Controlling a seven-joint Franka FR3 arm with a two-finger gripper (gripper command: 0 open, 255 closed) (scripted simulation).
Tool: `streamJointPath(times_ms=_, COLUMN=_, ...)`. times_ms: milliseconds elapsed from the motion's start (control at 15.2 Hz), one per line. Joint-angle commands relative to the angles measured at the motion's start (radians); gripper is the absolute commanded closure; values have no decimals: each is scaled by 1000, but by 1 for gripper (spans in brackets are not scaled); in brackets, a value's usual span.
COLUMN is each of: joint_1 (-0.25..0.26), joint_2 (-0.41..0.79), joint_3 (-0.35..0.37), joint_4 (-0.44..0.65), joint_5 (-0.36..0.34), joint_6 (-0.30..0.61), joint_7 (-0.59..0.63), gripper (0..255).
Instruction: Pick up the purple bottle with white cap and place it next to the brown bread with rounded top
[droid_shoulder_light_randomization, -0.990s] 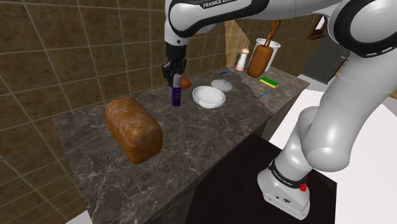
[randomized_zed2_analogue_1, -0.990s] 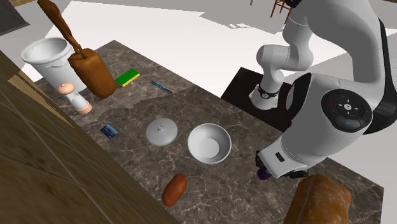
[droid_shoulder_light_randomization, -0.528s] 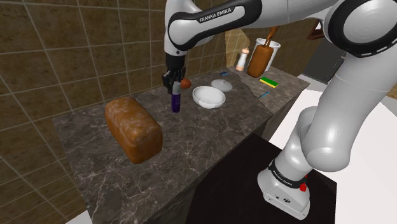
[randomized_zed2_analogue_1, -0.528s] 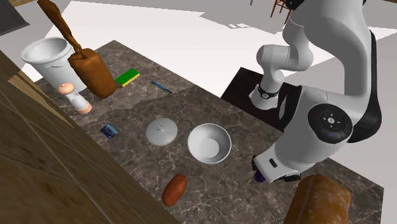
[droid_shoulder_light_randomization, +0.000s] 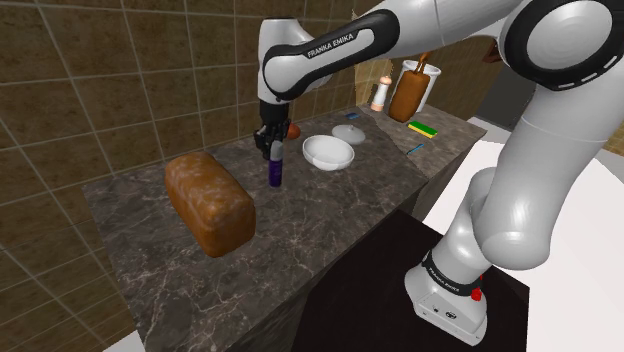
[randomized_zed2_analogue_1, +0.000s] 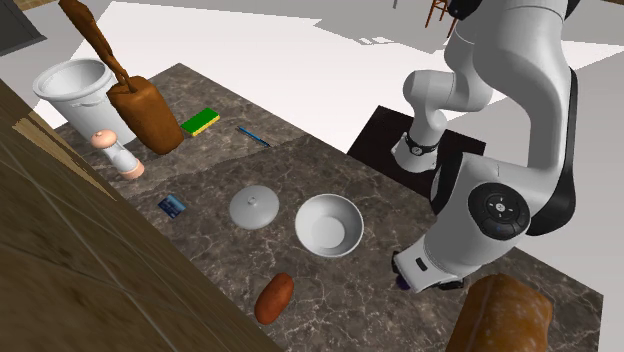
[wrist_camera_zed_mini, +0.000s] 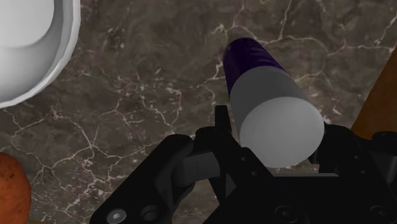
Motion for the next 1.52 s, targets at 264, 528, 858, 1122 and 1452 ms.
streamJointPath(times_ms=264, joint_1=-1, joint_2=4, joint_3=-1, joint_4=-1, joint_5=1, joint_6=6, joint_7=-2, gripper=255)
streamJointPath(times_ms=528, joint_1=-1, joint_2=5, joint_3=-1, joint_4=-1, joint_5=1, joint_6=7, joint_7=-2, gripper=0)
streamJointPath(times_ms=858, joint_1=-1, joint_2=-9, joint_3=-1, joint_4=17, joint_5=-2, joint_6=-25, joint_7=0, gripper=0)
streamJointPath(times_ms=1122, joint_1=-1, joint_2=-42, joint_3=-2, joint_4=73, joint_5=-6, joint_6=-114, joint_7=3, gripper=0)
streamJointPath(times_ms=1452, joint_1=-1, joint_2=-42, joint_3=-2, joint_4=73, joint_5=-6, joint_6=-114, joint_7=3, gripper=0)
